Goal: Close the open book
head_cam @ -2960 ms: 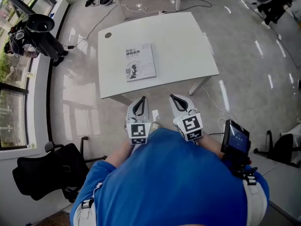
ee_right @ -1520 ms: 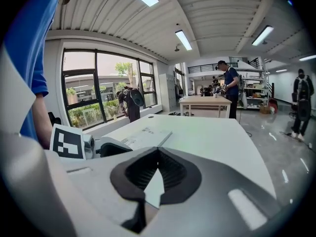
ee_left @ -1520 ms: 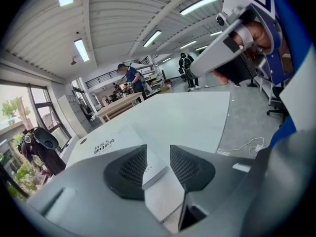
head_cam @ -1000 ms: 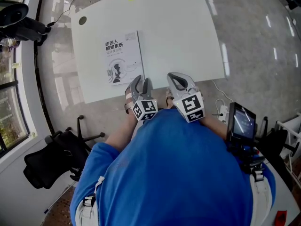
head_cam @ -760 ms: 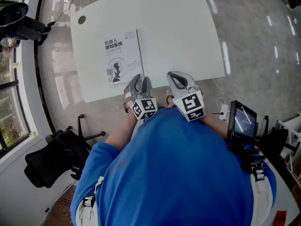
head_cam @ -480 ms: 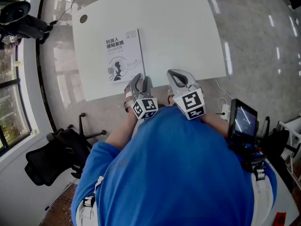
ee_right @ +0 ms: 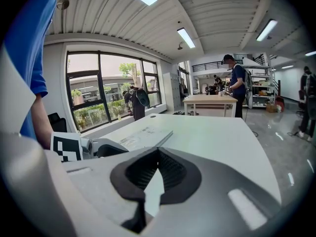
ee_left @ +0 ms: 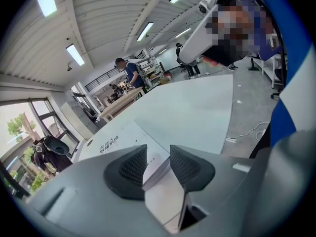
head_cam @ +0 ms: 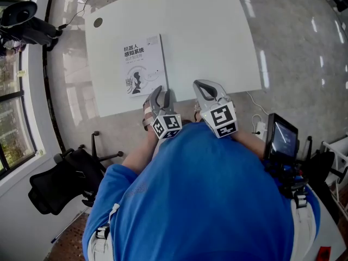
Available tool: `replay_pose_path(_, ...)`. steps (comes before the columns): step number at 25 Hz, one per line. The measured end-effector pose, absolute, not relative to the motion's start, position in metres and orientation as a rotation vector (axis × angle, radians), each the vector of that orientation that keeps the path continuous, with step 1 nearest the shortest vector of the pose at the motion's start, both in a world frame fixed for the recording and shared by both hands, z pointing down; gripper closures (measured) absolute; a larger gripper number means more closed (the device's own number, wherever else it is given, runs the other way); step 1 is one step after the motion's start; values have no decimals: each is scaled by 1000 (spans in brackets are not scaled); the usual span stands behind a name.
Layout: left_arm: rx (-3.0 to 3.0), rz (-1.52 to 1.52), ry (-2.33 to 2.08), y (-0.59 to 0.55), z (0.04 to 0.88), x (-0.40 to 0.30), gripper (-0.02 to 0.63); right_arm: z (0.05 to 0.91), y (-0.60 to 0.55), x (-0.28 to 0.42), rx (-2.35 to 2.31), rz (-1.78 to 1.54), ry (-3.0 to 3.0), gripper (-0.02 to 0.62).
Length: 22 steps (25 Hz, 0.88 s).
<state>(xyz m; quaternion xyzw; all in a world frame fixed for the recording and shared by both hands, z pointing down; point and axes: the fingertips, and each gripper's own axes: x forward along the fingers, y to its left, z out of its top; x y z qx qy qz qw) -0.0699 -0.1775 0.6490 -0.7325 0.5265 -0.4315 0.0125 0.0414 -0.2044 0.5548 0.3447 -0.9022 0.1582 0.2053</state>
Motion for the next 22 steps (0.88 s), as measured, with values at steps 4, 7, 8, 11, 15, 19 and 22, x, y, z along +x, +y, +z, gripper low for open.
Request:
replay_pose_path(4, -2287, -1346, 1640, -180, 647, -69, 454, 553, -205, 39, 955, 436, -2519, 592)
replay_pose_path(7, -2294, -1351, 1636, -182, 648, -68, 454, 553, -205, 39, 953, 438, -2519, 592)
replay_pose_path(8, -2296, -1353, 1633, -182, 648, -68, 454, 553, -205, 39, 954, 439, -2518, 592)
replay_pose_path(11, -2304, -1354, 1627, -183, 649, -68, 456, 554, -206, 40, 958, 440, -2517, 592)
replay_pose_path(15, -2301, -1348, 1606, -179, 648, -68, 486, 554, -207, 40, 961, 439, -2519, 592)
replay_pose_path(19, -2303, -1349, 1600, -177, 648, -69, 488, 553, -208, 39, 960, 436, -2525, 592)
replay_pose_path(22, -2318, -1348, 1592, -177, 648, -67, 522, 552, -208, 38, 957, 433, -2528, 592)
